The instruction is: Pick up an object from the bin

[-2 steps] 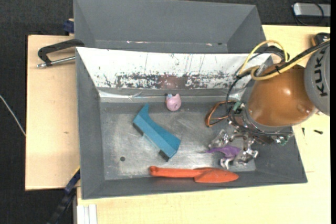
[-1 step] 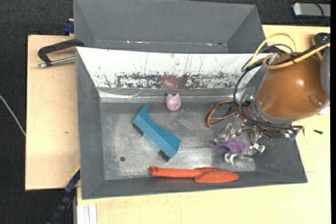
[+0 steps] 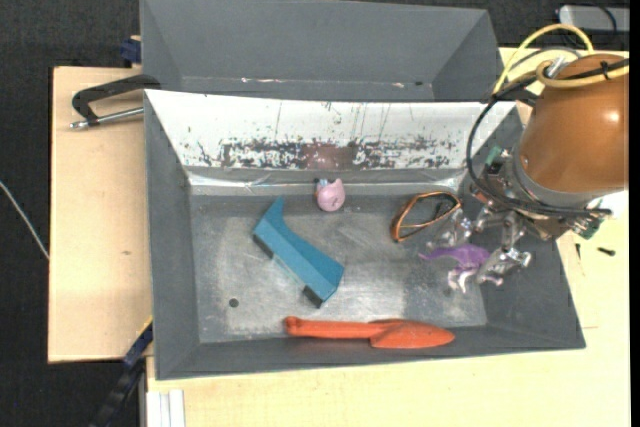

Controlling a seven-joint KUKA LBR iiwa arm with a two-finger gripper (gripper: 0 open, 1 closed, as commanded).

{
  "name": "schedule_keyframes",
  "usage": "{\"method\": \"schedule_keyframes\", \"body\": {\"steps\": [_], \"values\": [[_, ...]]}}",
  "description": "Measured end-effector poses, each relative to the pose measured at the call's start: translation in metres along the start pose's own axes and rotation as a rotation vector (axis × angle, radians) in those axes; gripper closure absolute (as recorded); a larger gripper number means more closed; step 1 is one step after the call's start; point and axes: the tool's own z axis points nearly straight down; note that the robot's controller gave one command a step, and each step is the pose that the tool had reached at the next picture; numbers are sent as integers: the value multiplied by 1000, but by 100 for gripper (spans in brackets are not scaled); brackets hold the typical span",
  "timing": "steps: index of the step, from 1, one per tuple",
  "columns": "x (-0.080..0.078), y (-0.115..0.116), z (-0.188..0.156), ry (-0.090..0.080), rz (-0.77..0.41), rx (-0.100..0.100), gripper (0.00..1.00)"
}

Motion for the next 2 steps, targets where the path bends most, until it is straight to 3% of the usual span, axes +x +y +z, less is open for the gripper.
{"method": "schedule_keyframes", "body": {"steps": [1,2], "values": [[0,0,0,0,0,0,100],[-3,-2,49,-2,28,5,100]]}}
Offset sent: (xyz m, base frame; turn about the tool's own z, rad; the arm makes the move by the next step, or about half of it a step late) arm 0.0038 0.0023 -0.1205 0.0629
